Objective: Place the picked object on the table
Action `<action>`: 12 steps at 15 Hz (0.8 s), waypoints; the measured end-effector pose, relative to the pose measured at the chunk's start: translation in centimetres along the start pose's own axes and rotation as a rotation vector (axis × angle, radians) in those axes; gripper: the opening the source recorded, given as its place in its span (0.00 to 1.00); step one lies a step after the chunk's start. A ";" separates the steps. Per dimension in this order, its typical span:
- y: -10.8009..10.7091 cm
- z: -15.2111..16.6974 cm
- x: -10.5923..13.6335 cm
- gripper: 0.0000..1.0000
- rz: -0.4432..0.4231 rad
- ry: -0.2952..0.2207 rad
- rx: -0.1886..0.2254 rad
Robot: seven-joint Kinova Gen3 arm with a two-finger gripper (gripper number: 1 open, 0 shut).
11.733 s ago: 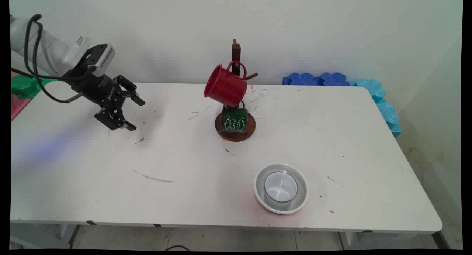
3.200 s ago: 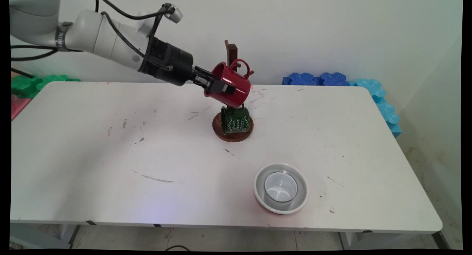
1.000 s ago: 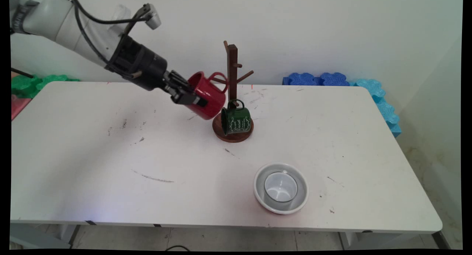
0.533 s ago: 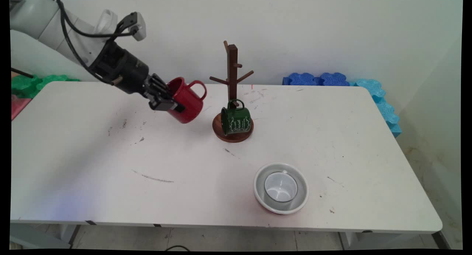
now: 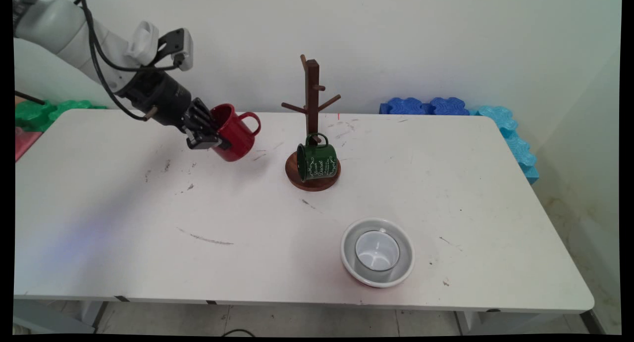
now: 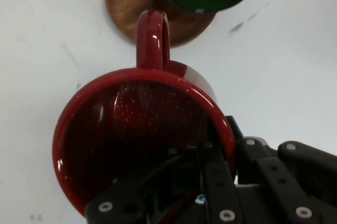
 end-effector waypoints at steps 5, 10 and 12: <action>-2.0 1.6 -0.9 0.00 0.087 -0.068 0.043; -3.8 3.7 -1.9 0.00 0.139 -0.121 0.072; -4.1 4.8 -2.4 0.00 0.151 -0.137 0.077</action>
